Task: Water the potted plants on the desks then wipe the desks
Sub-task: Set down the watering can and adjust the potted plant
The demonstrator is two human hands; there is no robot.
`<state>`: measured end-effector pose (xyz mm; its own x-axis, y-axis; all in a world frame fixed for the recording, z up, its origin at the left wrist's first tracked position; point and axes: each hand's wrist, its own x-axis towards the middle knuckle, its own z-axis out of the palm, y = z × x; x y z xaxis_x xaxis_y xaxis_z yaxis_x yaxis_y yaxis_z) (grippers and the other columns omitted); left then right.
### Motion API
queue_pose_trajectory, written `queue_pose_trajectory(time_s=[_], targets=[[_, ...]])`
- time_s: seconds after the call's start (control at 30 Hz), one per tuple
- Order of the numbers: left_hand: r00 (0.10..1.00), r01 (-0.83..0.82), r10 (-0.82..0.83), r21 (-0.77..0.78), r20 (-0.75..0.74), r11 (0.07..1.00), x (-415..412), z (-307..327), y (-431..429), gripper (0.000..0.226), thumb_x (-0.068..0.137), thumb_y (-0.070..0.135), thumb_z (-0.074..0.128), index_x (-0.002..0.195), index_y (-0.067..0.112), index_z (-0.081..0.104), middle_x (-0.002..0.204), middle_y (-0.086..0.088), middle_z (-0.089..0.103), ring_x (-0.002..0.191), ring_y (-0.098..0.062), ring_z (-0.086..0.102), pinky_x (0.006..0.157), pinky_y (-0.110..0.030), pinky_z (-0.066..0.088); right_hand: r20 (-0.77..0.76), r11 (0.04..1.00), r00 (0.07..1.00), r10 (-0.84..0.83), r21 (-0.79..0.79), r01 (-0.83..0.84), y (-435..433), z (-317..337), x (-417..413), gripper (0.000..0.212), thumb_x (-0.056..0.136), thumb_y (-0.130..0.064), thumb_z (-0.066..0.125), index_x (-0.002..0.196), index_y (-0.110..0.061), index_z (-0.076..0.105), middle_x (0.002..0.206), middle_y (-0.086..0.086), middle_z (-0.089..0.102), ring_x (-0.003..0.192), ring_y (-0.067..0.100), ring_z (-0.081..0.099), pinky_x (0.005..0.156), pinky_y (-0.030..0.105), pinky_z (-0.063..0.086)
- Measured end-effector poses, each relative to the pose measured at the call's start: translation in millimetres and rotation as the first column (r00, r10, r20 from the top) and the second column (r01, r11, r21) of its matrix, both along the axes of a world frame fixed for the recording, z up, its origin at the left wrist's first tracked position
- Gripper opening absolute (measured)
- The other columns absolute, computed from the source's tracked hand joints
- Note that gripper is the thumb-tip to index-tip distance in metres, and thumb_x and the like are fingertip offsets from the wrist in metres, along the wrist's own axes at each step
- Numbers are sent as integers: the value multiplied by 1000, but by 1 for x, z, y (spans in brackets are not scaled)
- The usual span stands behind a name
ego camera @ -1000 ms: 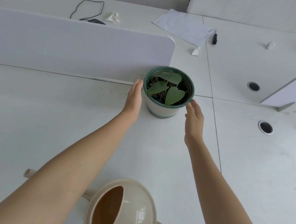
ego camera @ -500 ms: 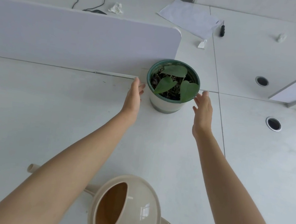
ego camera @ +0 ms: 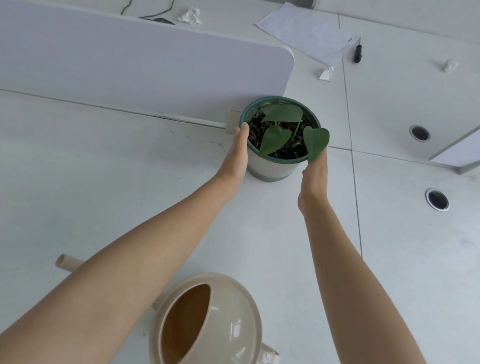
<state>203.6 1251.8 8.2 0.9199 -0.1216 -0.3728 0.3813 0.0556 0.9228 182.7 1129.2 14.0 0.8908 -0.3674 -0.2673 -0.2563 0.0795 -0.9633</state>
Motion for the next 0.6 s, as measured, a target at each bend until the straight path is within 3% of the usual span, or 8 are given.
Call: queue_pose_trajectory(time_s=[0.13,0.27,0.33,0.43,0.5,0.6], targets=[[994,-106,106,13,-15,994,-15,18,16,59,97,50,14,148,21,13,158,-1,15,143,-18,20,118,-42,15,-77,998,995,-66,16,67,-2,-3,-23,60,94,-52,18,146,-23,17,156,-2,18,142,15,19,117,42,17],[975,-220,219,-59,-33,974,-53,42,49,59,97,48,15,145,15,25,149,-11,35,130,-25,42,106,-36,33,-101,995,991,-91,35,95,0,11,-69,56,96,-45,22,141,-13,30,147,5,36,133,18,37,113,40,28],[968,-247,250,-101,11,964,-85,56,72,58,97,47,13,137,12,39,132,-11,52,114,-24,54,92,-33,41,-114,998,991,-67,3,67,0,18,-97,53,97,-43,25,132,-8,44,135,8,49,122,20,47,103,36,38],[932,-338,348,-109,98,935,-134,67,106,53,99,41,13,108,14,57,102,-5,65,91,-17,62,78,-29,45,-132,997,991,-8,-75,-2,2,25,-140,43,97,-38,30,105,-9,60,111,8,62,105,22,57,89,33,44],[889,-433,443,-105,118,895,-164,67,124,50,99,36,15,93,16,60,88,-3,67,82,-16,63,74,-26,45,-134,991,990,34,-123,-50,4,27,-167,35,97,-33,35,87,-13,63,96,6,66,95,21,61,83,32,45],[804,-572,579,-89,135,816,-203,55,146,45,99,29,23,83,17,62,66,7,71,69,-9,64,69,-22,45,-122,984,992,44,-166,-64,6,26,-198,28,95,-24,42,77,-17,62,85,2,67,87,20,63,77,30,46]])
